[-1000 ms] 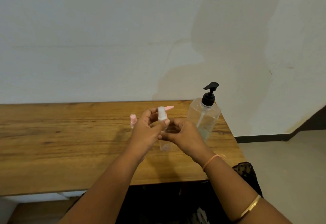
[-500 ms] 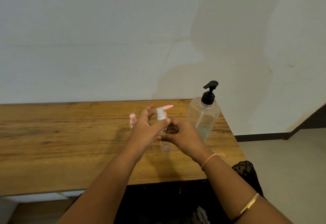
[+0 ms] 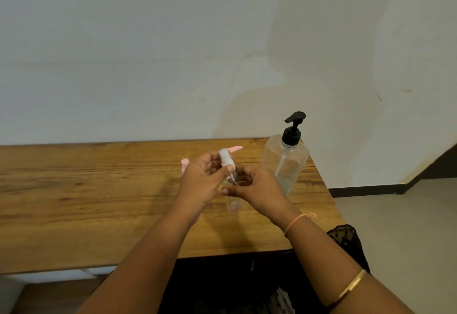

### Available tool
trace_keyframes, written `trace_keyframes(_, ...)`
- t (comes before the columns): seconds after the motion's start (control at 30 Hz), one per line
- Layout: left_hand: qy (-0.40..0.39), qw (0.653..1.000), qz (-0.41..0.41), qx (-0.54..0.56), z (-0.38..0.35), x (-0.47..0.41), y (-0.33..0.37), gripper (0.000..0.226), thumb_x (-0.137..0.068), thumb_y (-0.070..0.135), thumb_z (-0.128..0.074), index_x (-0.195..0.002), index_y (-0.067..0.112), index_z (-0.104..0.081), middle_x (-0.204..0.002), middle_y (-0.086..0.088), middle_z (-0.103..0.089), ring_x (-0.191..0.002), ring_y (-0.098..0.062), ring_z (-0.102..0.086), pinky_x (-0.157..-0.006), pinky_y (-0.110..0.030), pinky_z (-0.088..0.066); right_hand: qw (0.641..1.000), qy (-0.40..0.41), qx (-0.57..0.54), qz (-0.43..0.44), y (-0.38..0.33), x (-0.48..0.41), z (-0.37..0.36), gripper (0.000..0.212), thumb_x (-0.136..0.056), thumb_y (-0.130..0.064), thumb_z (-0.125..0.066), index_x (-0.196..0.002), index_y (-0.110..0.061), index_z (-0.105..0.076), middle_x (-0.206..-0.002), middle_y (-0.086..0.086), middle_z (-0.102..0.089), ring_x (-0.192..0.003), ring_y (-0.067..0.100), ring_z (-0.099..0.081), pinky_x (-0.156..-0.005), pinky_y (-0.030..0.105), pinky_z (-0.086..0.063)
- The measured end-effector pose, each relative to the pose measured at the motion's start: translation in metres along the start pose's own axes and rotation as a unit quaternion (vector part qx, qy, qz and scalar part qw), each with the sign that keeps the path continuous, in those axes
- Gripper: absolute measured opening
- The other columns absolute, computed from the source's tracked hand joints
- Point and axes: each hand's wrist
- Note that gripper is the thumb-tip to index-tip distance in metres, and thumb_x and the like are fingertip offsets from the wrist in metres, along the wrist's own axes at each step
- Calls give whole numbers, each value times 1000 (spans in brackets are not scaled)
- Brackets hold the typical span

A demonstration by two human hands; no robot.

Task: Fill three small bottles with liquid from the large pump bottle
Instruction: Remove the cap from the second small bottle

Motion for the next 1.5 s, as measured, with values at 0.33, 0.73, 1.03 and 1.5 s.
trace_keyframes(0.33, 73, 996, -15, 38, 1, -1, 1, 26, -76, 20, -74, -97, 28, -60, -96, 4, -67, -86, -9, -65, -68, -20, -52, 1000, -14, 25, 7, 0, 1, -1, 38, -68, -22, -82, -101, -17, -64, -95, -1, -67, -92, 14, -63, -86, 33, -52)
trace_keyframes(0.73, 177, 977, 0, 115, 23, -9, -1, 7, -83, 21, -68, -87, 21, -62, -93, 0, -65, -91, -13, -62, -85, -30, -52, 995, -10, 98, -21, 3, 4, 12, 40, -72, -23, -79, -108, -16, -62, -100, -3, -65, -91, 8, -61, -85, 29, -52)
trace_keyframes(1.03, 215, 963, -60, 151, 37, -6, 0, 18, -82, 18, -68, -98, 18, -59, -91, 2, -66, -80, -8, -64, -73, -26, -54, 994, 11, 101, -28, 5, 7, 20, 41, -74, -23, -78, -110, -15, -62, -98, -3, -64, -87, 6, -60, -74, 17, -48)
trace_keyframes(1.5, -45, 915, -157, -368, -2, 6, -43, 21, -87, 13, -61, -104, 22, -53, -105, 12, -60, -96, -6, -56, -76, -22, -45, 998, 48, -6, -34, 2, 11, 27, 33, -78, -15, -74, -107, -17, -57, -100, -3, -64, -92, 7, -61, -78, 21, -50)
Point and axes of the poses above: each hand's wrist, its own x-axis away from the middle knuckle, its own z-axis out of the back of the hand, y = z × x
